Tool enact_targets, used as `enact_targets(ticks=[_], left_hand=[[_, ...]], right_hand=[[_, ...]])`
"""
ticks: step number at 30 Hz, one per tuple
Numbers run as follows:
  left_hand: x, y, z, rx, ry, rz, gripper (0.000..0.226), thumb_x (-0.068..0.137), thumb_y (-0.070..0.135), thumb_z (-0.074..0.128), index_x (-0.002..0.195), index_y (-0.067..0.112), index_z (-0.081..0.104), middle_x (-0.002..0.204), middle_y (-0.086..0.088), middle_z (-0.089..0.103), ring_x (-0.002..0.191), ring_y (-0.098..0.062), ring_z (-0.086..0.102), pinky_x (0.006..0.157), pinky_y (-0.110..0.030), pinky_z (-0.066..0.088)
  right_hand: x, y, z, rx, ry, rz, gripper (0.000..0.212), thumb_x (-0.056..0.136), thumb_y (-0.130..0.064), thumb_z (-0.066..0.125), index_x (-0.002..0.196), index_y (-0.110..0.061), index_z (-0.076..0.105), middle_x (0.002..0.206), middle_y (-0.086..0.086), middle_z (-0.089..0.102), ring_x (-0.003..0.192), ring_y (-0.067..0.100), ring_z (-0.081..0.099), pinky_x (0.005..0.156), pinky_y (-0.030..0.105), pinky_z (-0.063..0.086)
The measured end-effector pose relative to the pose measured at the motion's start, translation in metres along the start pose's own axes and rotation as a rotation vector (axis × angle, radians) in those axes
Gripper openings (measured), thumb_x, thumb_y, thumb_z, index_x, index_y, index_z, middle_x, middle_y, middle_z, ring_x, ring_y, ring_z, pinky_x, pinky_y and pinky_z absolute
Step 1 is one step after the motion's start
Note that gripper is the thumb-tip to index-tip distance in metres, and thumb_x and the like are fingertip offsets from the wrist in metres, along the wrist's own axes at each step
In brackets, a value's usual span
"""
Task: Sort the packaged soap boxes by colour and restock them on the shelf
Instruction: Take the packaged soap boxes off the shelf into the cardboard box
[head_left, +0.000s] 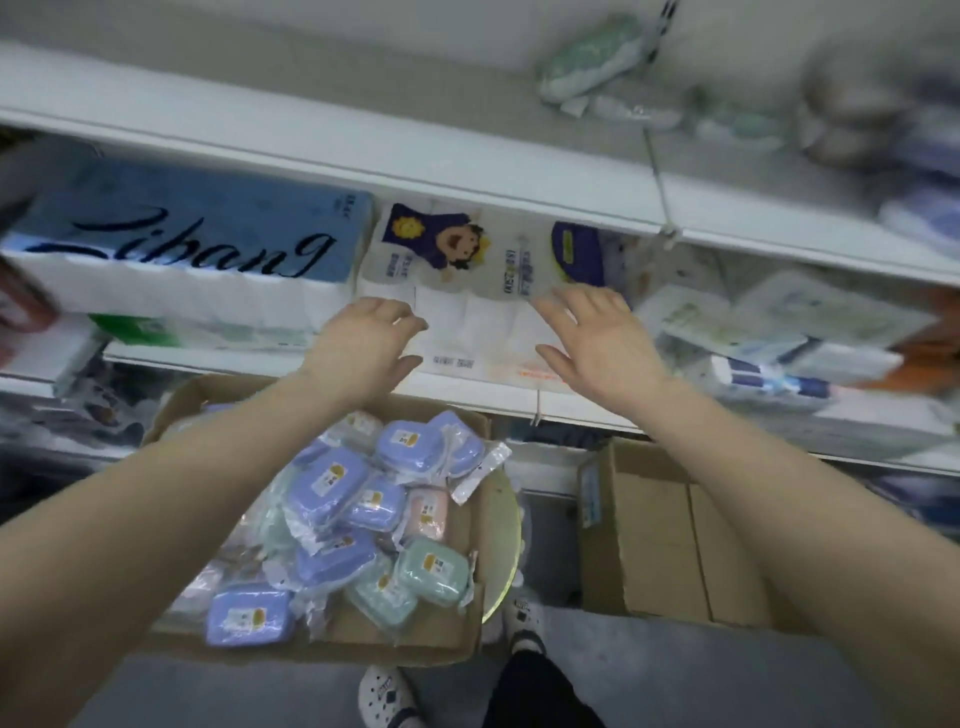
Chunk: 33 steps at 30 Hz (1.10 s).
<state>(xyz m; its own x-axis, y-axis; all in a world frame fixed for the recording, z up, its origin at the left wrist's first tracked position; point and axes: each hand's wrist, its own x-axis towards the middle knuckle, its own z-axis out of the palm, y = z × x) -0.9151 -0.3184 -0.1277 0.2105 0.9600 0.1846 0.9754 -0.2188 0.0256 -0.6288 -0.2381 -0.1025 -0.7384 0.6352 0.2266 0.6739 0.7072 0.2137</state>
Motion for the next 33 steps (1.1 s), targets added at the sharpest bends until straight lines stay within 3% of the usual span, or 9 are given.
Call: enact_targets(ticks=[9, 11, 14, 17, 19, 23, 26, 30, 33], left_hand=[[0.134, 0.063, -0.092, 0.035, 0.343, 0.221, 0.03, 0.08, 0.019, 0.07, 0.109, 0.013, 0.067, 0.106, -0.008, 0.065, 0.091, -0.033, 0.06, 0.074, -0.039, 0.051], [0.166, 0.078, -0.101, 0.044, 0.345, 0.215, 0.036, 0.081, 0.026, 0.071, 0.114, 0.013, 0.064, 0.111, -0.009, 0.064, 0.096, -0.033, 0.059, 0.072, -0.04, 0.052], [0.214, 0.096, -0.104, 0.06, 0.315, 0.196, 0.052, 0.082, 0.032, 0.069, 0.128, 0.011, 0.055, 0.129, -0.015, 0.055, 0.113, -0.035, 0.052, 0.082, -0.046, 0.053], [0.263, 0.107, -0.101, 0.039, 0.224, 0.035, 0.07, 0.085, 0.039, 0.065, 0.144, 0.014, 0.037, 0.142, -0.017, 0.041, 0.127, -0.037, 0.042, 0.094, -0.049, 0.048], [0.295, 0.106, -0.097, -0.026, 0.205, -0.086, 0.077, 0.087, 0.042, 0.063, 0.149, 0.015, 0.026, 0.15, -0.017, 0.031, 0.136, -0.036, 0.032, 0.106, -0.047, 0.036], [0.346, 0.084, -0.091, -0.122, 0.129, -0.344, 0.081, 0.092, 0.051, 0.05, 0.152, 0.011, 0.013, 0.156, -0.019, 0.018, 0.144, -0.034, 0.017, 0.116, -0.043, 0.021], [0.357, 0.072, -0.09, -0.197, 0.074, -0.383, 0.076, 0.094, 0.056, 0.041, 0.15, 0.009, 0.021, 0.148, -0.019, 0.033, 0.136, -0.036, 0.032, 0.11, -0.042, 0.03], [0.35, 0.074, -0.097, -0.284, 0.101, -0.415, 0.066, 0.09, 0.052, 0.055, 0.14, 0.015, 0.036, 0.136, -0.016, 0.038, 0.114, -0.039, 0.053, 0.096, -0.041, 0.042], [0.342, 0.077, -0.102, -0.287, 0.108, -0.422, 0.079, 0.078, 0.057, 0.069, 0.137, 0.018, 0.035, 0.131, -0.012, 0.037, 0.107, -0.037, 0.056, 0.088, -0.038, 0.045]], right_hand=[[-0.005, 0.131, -0.086, -0.086, 0.186, 0.101, 0.048, 0.093, -0.036, 0.05, 0.133, -0.009, 0.053, 0.125, 0.017, 0.056, 0.106, 0.037, 0.052, 0.09, 0.045, 0.04], [-0.003, 0.164, -0.092, -0.115, 0.194, 0.159, 0.05, 0.093, -0.038, 0.05, 0.133, -0.009, 0.053, 0.127, 0.018, 0.056, 0.108, 0.038, 0.053, 0.09, 0.045, 0.04], [0.003, 0.213, -0.09, -0.115, 0.153, 0.226, 0.055, 0.092, -0.042, 0.047, 0.136, -0.008, 0.05, 0.129, 0.02, 0.054, 0.11, 0.039, 0.054, 0.092, 0.046, 0.042], [0.014, 0.255, -0.082, -0.077, 0.091, 0.303, 0.06, 0.089, -0.043, 0.048, 0.139, -0.01, 0.048, 0.133, 0.023, 0.052, 0.109, 0.043, 0.057, 0.086, 0.047, 0.048], [0.024, 0.277, -0.073, -0.031, 0.064, 0.34, 0.063, 0.088, -0.039, 0.055, 0.142, -0.008, 0.045, 0.137, 0.025, 0.05, 0.116, 0.044, 0.055, 0.088, 0.048, 0.05], [0.053, 0.312, -0.058, 0.04, 0.028, 0.373, 0.07, 0.092, -0.05, 0.043, 0.145, -0.005, 0.04, 0.142, 0.025, 0.046, 0.123, 0.043, 0.051, 0.098, 0.049, 0.044], [0.079, 0.329, -0.053, 0.077, -0.056, 0.395, 0.068, 0.097, -0.045, 0.048, 0.151, -0.01, 0.027, 0.151, 0.017, 0.035, 0.134, 0.035, 0.039, 0.106, 0.043, 0.034], [0.1, 0.339, -0.046, 0.116, -0.117, 0.403, 0.071, 0.095, -0.051, 0.048, 0.15, -0.009, 0.028, 0.147, 0.018, 0.037, 0.133, 0.037, 0.039, 0.105, 0.043, 0.033], [0.108, 0.335, -0.039, 0.104, -0.174, 0.434, 0.089, 0.076, -0.073, 0.027, 0.145, -0.017, 0.034, 0.138, 0.018, 0.045, 0.124, 0.04, 0.048, 0.104, 0.046, 0.037]])
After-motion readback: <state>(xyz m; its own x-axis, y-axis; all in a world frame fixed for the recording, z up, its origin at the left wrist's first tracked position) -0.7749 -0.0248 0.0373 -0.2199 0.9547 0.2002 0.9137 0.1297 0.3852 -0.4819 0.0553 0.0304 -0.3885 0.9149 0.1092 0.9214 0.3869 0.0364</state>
